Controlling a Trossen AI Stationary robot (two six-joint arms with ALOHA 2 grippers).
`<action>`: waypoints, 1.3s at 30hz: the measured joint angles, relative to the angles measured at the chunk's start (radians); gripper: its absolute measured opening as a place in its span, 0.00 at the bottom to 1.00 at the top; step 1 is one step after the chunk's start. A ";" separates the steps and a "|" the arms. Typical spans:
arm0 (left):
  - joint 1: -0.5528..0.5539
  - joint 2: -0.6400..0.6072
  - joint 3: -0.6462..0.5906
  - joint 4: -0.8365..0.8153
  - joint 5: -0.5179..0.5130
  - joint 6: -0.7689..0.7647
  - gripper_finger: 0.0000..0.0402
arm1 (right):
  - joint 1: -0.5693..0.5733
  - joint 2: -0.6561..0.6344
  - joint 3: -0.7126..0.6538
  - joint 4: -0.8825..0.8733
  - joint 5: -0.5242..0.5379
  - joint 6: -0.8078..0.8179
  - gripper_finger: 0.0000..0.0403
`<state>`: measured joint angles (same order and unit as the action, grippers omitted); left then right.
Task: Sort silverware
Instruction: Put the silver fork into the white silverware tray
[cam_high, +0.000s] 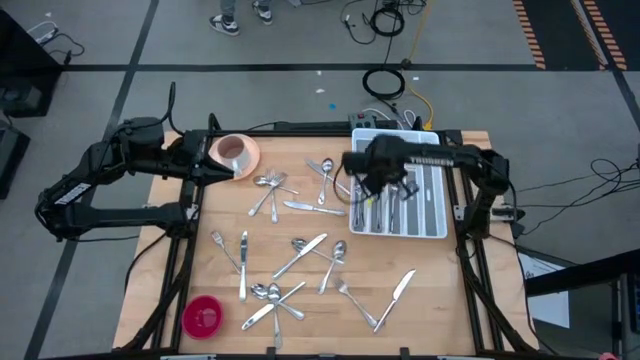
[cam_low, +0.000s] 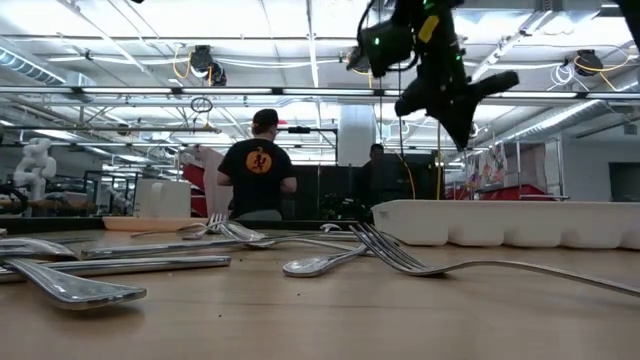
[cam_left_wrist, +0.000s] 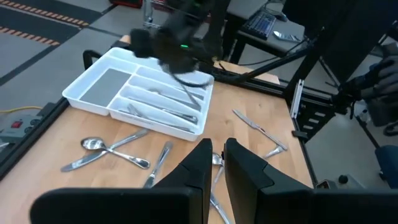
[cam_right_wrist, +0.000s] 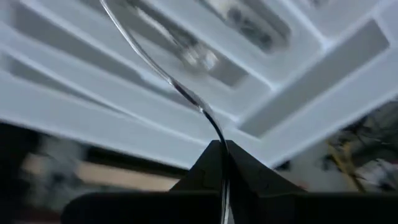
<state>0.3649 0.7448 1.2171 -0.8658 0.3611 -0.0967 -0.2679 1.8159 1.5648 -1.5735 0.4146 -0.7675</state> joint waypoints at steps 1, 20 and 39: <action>0.000 0.000 0.000 0.000 -0.005 0.000 0.12 | -0.021 0.011 0.008 0.001 0.028 -0.045 0.00; 0.000 0.010 0.000 0.002 -0.135 -0.002 0.12 | -0.079 0.395 0.426 0.017 -0.091 -0.362 0.00; 0.000 0.010 0.000 -0.010 -0.135 0.029 0.12 | -0.065 0.476 0.424 0.003 -0.223 -0.298 0.00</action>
<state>0.3650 0.7551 1.2171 -0.8759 0.2264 -0.0680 -0.3332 2.2921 1.9892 -1.5707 0.1912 -1.0654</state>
